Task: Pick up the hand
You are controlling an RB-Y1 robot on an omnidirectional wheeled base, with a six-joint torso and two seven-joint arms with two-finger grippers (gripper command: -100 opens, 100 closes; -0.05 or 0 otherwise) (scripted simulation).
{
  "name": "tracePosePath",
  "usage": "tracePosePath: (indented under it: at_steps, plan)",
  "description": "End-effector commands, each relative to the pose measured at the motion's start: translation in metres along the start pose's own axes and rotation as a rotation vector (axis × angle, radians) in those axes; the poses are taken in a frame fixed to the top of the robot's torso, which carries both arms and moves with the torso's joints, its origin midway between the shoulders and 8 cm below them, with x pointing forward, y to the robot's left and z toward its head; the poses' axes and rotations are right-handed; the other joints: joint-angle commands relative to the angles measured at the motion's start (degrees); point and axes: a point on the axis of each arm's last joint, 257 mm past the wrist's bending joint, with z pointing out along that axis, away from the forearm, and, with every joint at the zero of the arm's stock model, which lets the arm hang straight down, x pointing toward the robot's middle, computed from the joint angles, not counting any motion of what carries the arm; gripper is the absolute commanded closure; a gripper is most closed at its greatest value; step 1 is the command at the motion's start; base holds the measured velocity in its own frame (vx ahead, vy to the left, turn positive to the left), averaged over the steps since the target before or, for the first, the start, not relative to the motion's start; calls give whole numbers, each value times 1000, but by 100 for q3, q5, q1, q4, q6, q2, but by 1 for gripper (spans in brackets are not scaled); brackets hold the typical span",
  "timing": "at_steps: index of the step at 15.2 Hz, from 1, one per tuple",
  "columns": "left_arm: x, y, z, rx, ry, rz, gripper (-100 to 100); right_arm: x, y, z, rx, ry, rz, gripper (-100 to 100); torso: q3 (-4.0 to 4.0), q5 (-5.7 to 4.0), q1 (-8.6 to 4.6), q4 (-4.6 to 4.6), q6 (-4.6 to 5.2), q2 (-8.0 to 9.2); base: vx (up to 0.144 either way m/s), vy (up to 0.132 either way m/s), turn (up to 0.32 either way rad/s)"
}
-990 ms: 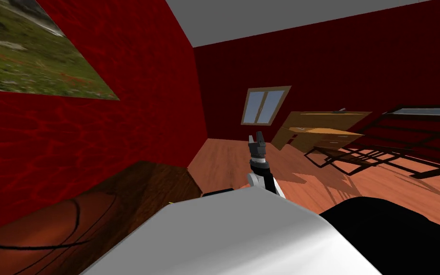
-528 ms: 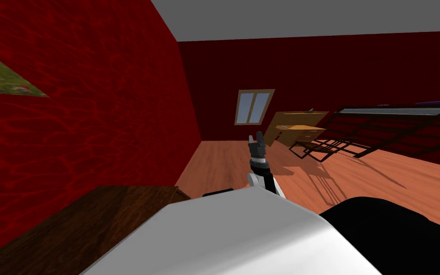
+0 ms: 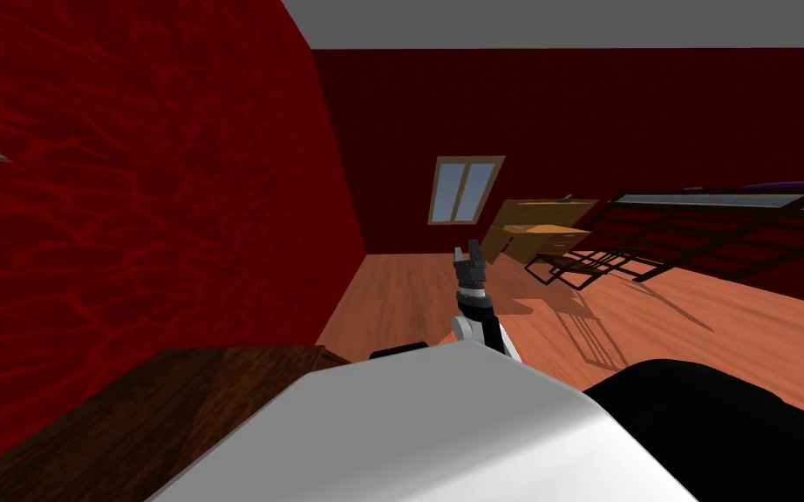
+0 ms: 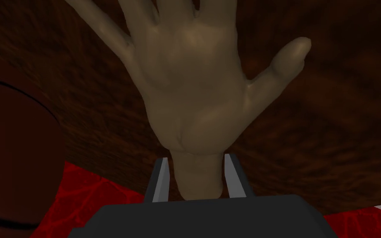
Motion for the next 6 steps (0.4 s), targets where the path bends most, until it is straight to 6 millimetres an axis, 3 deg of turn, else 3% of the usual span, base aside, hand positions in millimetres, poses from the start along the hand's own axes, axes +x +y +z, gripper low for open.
tracePosePath:
  at_steps: [1, 2, 3, 6]
  plan:
    - [0, 0, 0, 0, 0, 0, 100, 0, 0, 0, 0, 0, 0, 0, 0, 0, 0, 0, 0, 0, 0, 0, 0]
    - [0, 0, 0, 0, 0, 0, 100, 0, 0, 0, 0, 0, 0, 0, 4, 2, 7, 2, 0, 6, 0, 0, 0]
    - [-7, 6, -14, -21, -1, 7, 100, 0, 0, 0, 0, 0, 0, 0, 7, 3, 10, 3, -1, 11, 22, -31, 20]
    - [-8, 5, -14, -20, -1, 9, 100, 0, 0, 0, 0, 0, 0, 0, 2, -4, -14, -2, -9, 4, 40, -48, 39]
